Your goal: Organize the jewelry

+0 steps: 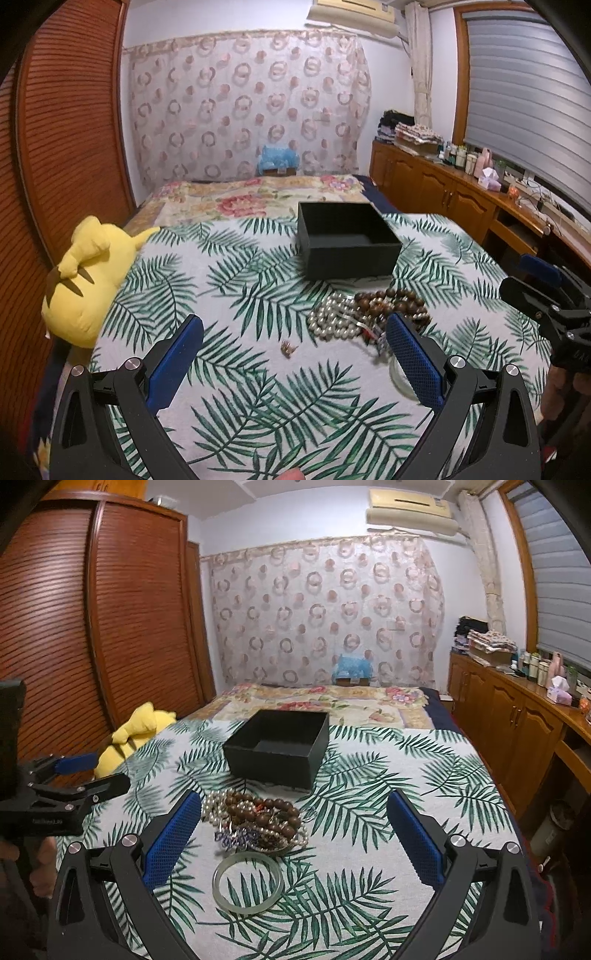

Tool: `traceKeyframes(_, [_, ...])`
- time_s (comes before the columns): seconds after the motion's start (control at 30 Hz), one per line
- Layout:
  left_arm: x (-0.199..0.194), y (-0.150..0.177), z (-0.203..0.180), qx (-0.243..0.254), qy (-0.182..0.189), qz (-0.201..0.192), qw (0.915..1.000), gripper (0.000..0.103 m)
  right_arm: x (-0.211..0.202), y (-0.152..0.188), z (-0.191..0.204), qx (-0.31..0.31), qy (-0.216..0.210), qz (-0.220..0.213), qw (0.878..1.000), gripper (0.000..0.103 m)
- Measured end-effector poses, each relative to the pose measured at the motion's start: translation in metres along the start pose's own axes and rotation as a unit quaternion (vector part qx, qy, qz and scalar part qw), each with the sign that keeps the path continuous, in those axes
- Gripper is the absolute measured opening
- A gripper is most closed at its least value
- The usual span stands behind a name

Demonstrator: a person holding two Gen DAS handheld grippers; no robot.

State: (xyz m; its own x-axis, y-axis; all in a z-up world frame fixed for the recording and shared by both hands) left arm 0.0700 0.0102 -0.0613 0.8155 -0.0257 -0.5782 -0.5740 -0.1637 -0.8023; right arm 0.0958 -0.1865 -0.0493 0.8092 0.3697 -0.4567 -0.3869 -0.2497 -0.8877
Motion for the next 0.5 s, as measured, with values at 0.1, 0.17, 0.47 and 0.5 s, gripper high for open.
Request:
traceKeyframes(0.1, [0.007,0.008,0.007,0.002,-0.001,0.012,0.9999,0.095,0.007,0.008,-0.002,-0.010,-0.008,0.012,1.000,0.096])
traceKeyframes(0.17, [0.008,0.011,0.014,0.000,0.002,0.021,0.9998,0.095,0.013,0.012,0.000,-0.016,-0.019,0.022,0.999,0.092])
traceKeyframes(0.47, [0.027,0.027,0.023,0.001,0.009,0.053,0.9986,0.095,0.050,0.018,0.015,-0.052,-0.076,0.063,0.994,0.068])
traceKeyframes(0.5, [0.029,0.029,0.023,0.000,0.010,0.056,0.9984,0.095,0.055,0.018,0.017,-0.056,-0.083,0.067,0.993,0.066])
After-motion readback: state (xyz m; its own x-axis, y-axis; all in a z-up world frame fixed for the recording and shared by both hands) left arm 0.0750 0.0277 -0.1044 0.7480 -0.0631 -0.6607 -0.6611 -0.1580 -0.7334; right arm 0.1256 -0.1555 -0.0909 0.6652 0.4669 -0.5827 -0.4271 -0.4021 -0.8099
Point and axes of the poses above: each gripper's, at about its wrist camera, not at the fingertips, and x roughly the way its jaws point, z to its left, y to its underside, the point moved 7 cm from there along x, roughly the way its jaws point, and after that the axes turned 9 degrees about -x, right-handed, at the moved point
